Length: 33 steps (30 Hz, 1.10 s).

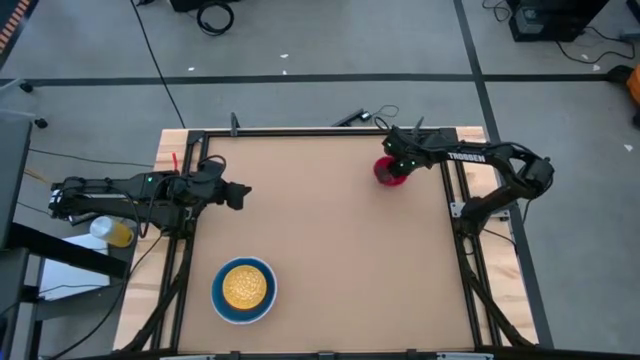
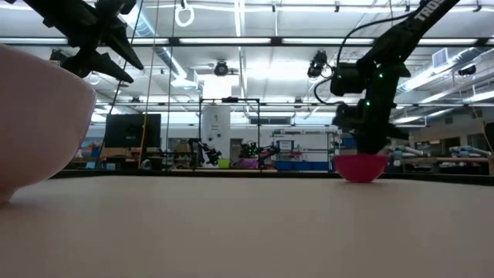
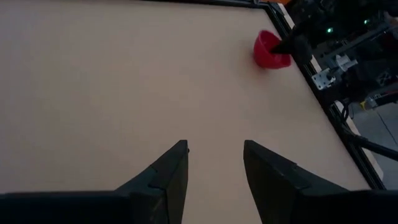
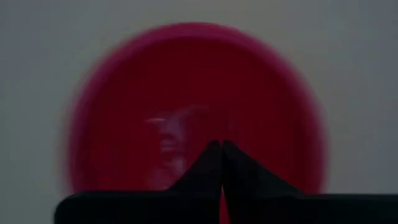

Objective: Nest bowls inside each other
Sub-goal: Stack the pink bowl on top of the yellow bowl

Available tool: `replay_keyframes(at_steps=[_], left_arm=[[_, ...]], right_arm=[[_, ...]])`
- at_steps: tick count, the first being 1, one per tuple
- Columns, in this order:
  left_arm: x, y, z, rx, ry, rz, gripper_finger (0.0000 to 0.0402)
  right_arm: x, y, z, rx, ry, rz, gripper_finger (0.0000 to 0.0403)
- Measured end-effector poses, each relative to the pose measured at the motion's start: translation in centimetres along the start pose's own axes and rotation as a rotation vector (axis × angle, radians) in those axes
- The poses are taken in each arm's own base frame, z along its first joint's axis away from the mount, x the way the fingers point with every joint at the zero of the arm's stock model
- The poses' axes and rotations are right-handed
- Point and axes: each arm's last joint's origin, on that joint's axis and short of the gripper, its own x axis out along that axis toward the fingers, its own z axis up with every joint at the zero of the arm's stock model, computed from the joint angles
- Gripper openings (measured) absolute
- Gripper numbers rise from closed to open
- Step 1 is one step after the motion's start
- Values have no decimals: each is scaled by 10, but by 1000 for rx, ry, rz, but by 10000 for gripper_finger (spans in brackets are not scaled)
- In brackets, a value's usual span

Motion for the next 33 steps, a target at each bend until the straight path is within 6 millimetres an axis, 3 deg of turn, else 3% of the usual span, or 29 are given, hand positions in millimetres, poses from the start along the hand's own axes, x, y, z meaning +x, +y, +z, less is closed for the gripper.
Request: replay_keyframes(at_steps=[3,7,12,19,24,29,31,33], left_arm=[[0,0,0,-2,12,-6,157],[0,0,-1,-7,19,-9,157],[0,0,-1,-3,24,-3,157],[0,0,-1,10,23,-4,157],[0,0,-1,9,23,-5,157],[0,0,-1,9,23,-5,157],[0,0,-1,15,23,-5,157],[0,0,-1,23,23,-5,156]], right_arm=[[-9,12,-1,-23,-32,28,13],[-36,23,0,-44,-192,-23,61],[-60,11,1,36,-345,-165,129],[-33,-24,-4,102,-163,-138,202],[-16,-35,-11,105,-93,-106,234],[1,-31,-15,76,-9,103,218],[6,-27,-14,70,11,173,175],[8,-19,-14,41,7,229,104]])
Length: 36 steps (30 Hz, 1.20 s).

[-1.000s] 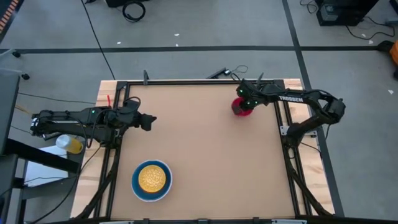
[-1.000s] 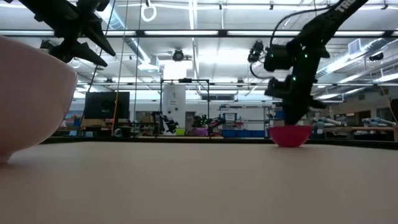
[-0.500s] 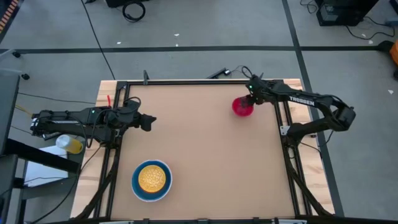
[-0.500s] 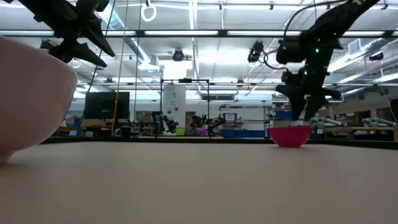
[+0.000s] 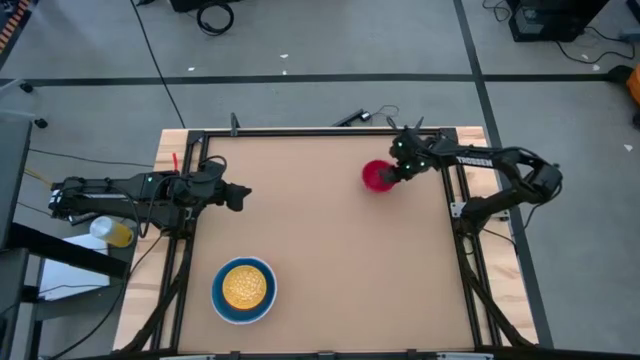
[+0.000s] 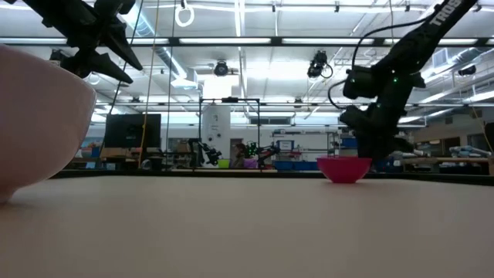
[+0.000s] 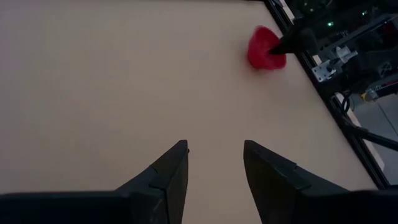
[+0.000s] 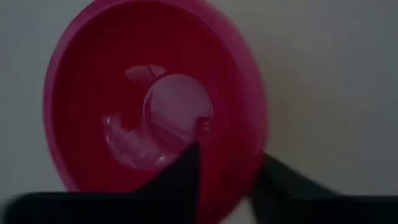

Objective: Nest bowls inside each other
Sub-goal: Stack the pink bowl on top of the yellow bowl

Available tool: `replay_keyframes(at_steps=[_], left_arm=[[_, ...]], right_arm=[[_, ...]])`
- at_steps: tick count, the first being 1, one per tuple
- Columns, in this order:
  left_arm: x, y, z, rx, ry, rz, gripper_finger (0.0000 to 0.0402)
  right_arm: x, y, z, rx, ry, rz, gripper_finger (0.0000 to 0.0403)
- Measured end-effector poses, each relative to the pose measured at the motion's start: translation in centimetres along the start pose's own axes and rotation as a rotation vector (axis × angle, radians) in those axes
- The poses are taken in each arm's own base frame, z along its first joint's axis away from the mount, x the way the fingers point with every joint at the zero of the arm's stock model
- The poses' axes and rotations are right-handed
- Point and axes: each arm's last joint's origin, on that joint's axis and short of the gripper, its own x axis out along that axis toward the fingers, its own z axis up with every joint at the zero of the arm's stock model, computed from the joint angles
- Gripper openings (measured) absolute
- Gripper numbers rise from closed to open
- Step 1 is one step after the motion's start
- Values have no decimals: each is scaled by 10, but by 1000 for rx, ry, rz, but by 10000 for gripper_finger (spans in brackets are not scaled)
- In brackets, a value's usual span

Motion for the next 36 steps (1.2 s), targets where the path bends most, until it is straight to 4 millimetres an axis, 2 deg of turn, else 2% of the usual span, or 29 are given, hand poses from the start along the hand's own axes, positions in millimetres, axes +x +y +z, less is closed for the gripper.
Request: replay_keyframes(at_steps=[2,3,6,13,21,26,31,36], left_arm=[[0,0,0,2,0,0,154],[0,0,0,3,0,0,152],[0,0,0,18,0,0,144],[0,0,0,44,5,-4,131],[0,-1,-2,124,62,-42,117],[0,-1,-2,125,77,-52,117],[0,-2,-3,136,89,-60,116],[0,-2,-3,171,107,-74,116]], right_arm=[[2,14,-1,-45,-21,71,32],[3,23,-2,-57,-35,104,23],[3,54,-6,-69,-78,182,28],[12,139,-32,-161,-105,318,19],[22,256,-60,-351,-68,451,18],[16,330,-70,-468,-96,568,18],[15,381,-72,-549,-124,595,19],[30,416,-79,-598,-117,636,23]])
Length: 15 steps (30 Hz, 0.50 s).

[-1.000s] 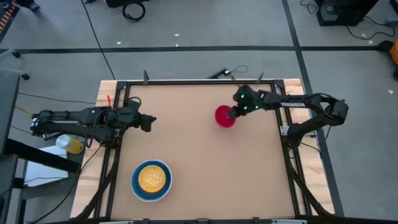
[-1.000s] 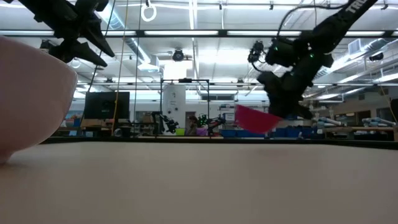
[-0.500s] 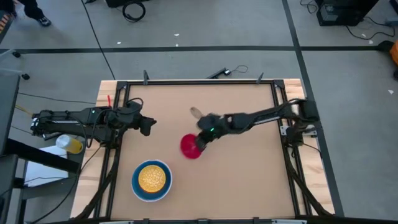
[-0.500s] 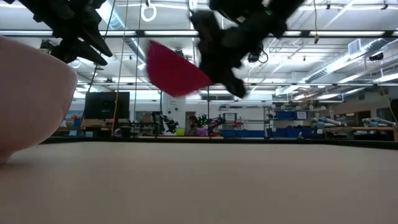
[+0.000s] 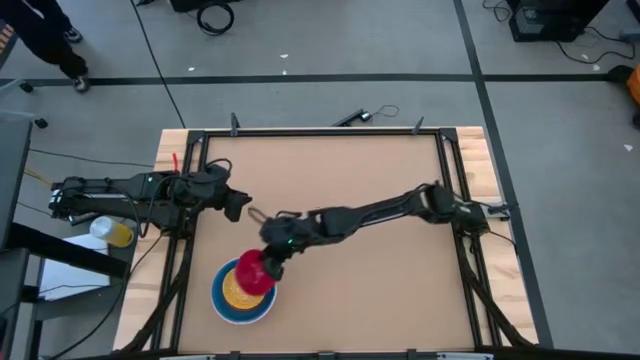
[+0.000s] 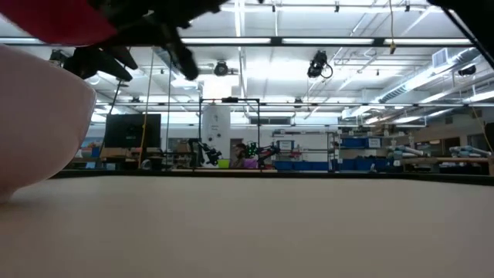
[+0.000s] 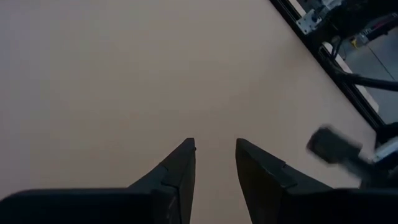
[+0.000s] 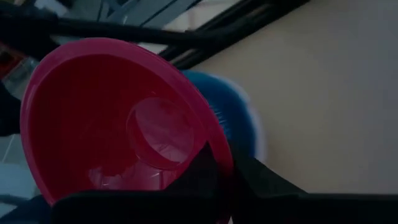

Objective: Nest bowls inside each other
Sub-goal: Stack the pink bowl on top of the yellow bowl

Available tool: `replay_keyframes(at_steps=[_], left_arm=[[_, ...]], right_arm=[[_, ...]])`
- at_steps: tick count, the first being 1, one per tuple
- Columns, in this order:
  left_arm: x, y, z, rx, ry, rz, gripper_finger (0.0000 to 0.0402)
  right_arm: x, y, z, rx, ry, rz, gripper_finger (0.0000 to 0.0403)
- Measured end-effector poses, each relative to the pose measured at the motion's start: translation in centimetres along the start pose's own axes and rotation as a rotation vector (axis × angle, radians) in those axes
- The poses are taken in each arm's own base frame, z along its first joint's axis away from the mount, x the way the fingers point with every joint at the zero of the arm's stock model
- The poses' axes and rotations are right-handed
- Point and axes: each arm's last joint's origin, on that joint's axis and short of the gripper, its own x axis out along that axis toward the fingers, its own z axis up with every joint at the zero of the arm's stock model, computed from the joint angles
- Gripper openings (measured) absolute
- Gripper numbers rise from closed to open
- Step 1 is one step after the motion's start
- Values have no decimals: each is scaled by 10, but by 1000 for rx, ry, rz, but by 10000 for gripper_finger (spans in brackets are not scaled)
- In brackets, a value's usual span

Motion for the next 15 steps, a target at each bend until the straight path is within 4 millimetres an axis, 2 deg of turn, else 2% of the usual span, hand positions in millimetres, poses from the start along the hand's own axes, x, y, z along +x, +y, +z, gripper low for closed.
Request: replay_keyframes(at_steps=[3,6,9,15], left_arm=[[0,-1,-1,0,24,-20,116],[0,-1,-1,0,42,-33,116],[0,-1,-2,1,53,-35,116],[0,-1,-2,1,53,-35,116]], right_arm=[[19,6,-4,-12,25,3,25],[30,11,-10,-21,38,-24,42],[35,14,-11,-26,30,-38,82],[32,11,-8,23,-9,-111,189]])
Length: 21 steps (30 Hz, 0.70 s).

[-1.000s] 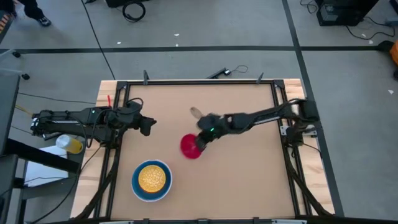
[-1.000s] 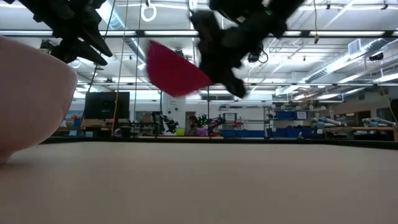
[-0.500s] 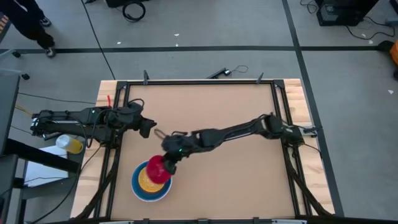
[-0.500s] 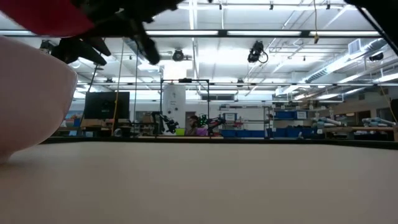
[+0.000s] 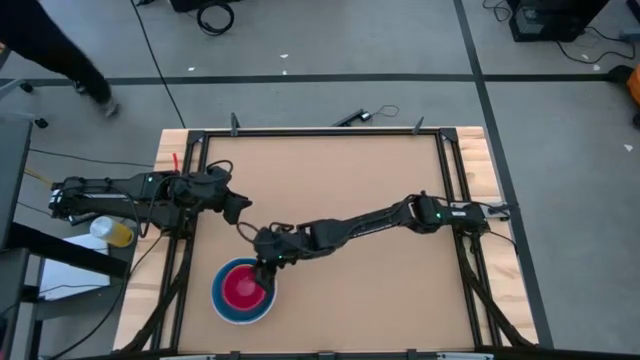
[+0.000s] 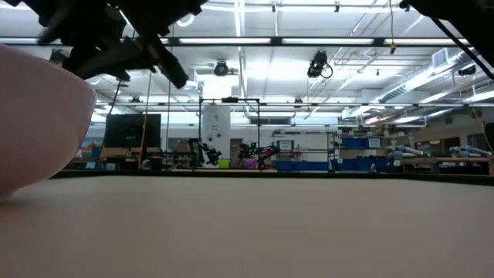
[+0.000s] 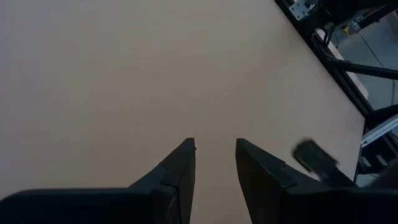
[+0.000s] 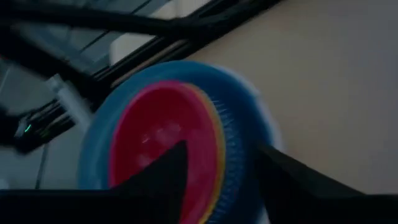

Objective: Nest bowls inside each other
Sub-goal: Stack the pink bowl on top of the yellow bowl, then return to Home Position

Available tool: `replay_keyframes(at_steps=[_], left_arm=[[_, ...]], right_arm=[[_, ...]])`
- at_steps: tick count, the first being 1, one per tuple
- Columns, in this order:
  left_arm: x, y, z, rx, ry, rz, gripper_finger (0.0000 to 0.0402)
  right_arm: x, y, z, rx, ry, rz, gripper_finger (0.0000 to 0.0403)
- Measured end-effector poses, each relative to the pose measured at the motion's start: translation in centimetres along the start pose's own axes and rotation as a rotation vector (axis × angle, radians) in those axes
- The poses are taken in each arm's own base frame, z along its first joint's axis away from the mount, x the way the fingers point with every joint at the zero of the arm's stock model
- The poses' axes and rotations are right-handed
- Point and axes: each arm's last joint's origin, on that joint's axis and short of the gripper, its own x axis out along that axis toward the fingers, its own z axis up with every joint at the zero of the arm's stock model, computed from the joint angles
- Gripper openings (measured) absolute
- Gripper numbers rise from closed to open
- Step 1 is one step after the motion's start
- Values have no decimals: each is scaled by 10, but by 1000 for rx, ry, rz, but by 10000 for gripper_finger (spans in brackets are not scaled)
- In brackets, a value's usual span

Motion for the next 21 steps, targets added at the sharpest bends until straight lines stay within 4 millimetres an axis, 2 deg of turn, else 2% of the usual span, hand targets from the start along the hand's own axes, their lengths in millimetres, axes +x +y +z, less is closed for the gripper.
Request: replay_keyframes(at_steps=[3,5,8,11,16,21], left_arm=[[0,0,0,-1,1,1,116],[0,0,0,0,0,0,116],[-2,0,1,7,-10,-12,116],[-8,-6,7,46,-90,-101,116],[-33,-21,25,178,-334,-358,116],[-41,-31,30,343,-454,-442,99]], right_arm=[[-10,-7,8,36,-14,-80,224],[-22,-11,14,30,-7,-138,233],[-46,-13,24,-20,6,-214,235],[-77,-9,33,-110,4,-292,227],[-143,0,52,-224,-63,-368,184],[-200,-7,52,-289,-113,-420,90]])
